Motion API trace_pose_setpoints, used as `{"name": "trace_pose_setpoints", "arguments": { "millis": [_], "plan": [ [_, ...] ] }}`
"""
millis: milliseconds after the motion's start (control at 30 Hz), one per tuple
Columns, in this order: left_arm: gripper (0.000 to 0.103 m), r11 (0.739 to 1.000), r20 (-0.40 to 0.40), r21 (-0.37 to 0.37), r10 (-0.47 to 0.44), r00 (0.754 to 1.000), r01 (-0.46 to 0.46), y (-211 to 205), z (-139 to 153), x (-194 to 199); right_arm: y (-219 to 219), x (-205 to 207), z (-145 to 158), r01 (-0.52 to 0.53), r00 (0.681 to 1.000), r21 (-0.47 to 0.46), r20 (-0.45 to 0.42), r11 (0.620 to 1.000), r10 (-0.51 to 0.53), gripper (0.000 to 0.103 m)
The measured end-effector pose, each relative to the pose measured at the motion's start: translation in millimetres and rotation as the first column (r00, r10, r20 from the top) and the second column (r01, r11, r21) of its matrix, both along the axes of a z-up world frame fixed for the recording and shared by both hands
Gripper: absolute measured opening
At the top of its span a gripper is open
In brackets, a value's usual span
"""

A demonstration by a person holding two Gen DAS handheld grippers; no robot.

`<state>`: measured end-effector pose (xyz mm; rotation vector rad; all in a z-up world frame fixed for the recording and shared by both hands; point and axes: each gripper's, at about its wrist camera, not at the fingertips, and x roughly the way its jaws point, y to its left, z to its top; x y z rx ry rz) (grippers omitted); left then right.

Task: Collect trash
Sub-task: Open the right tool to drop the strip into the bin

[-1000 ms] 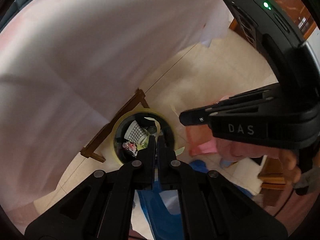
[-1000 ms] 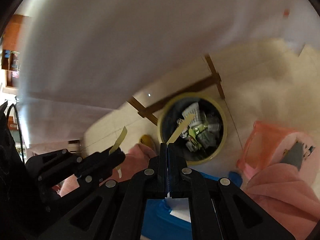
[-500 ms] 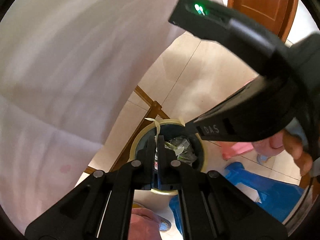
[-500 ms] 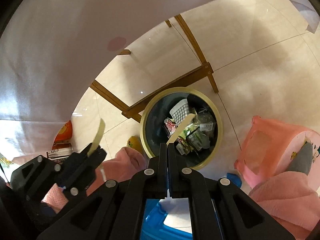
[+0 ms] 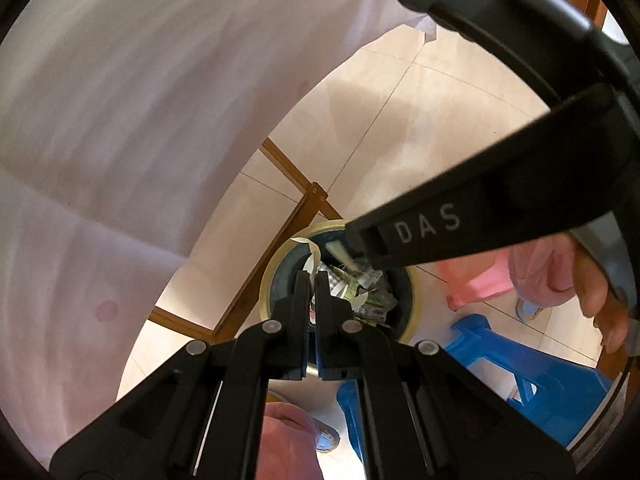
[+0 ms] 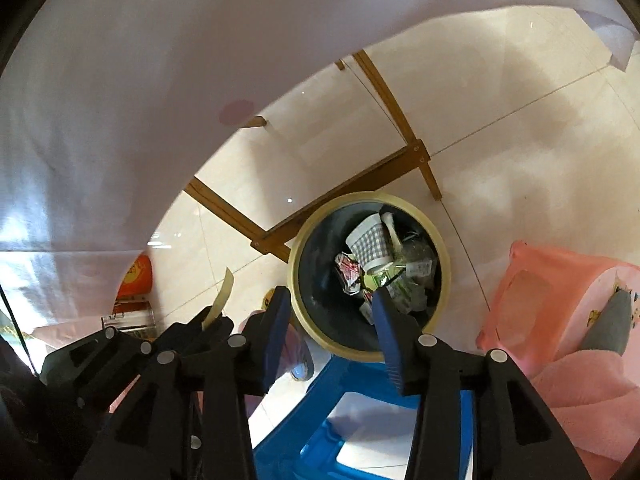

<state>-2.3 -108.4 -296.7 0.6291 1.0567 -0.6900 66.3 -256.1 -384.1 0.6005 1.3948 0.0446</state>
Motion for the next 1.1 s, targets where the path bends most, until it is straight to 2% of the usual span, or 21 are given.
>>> {"name": "trace_pose_setpoints", "arguments": {
  "millis": [300, 567, 800, 867, 900, 933, 1100],
  "plan": [
    [0.0, 1.0, 0.004, -0.001, 0.03, 1.0, -0.03, 4.8, 4.4, 3.9, 0.3, -0.8, 3.2, 0.0, 1.0, -0.006, -0.003, 1.0, 0.0, 0.043],
    [0.001, 1.0, -0.009, 0.004, 0.01, 1.0, -0.01, 2.0, -0.7, 1.8, -1.8, -1.9, 0.9, 0.004, 1.0, -0.016, -0.005, 1.0, -0.004, 0.044],
    [0.003, 1.0, -0.036, -0.007, 0.002, 0.999, -0.002, 0.2, 1.0, -1.0, -0.1, -2.9, 1.1, -0.006, 1.0, -0.024, 0.0, 1.0, 0.006, 0.051],
    [0.039, 1.0, -0.048, -0.004, 0.0, 0.999, 0.0, 0.2, 1.1, -1.7, 0.8, -3.7, 1.1, -0.006, 1.0, -0.029, 0.005, 1.0, 0.006, 0.052],
    [0.087, 1.0, -0.055, -0.004, 0.0, 0.998, 0.0, 0.2, 1.5, -1.5, 0.5, -3.8, 1.3, -0.005, 1.0, -0.033, 0.007, 0.999, 0.005, 0.054],
    [0.095, 1.0, -0.051, -0.014, -0.001, 0.999, 0.001, 0.7, 3.9, -1.7, -0.5, -4.2, 1.1, -0.003, 1.0, -0.036, 0.009, 0.999, 0.003, 0.056],
    [0.095, 1.0, -0.038, -0.027, -0.01, 0.999, 0.009, 0.0, 13.4, -2.6, -4.2, -3.9, 5.0, 0.007, 1.0, -0.042, 0.019, 0.999, -0.006, 0.057]
  ]
}}
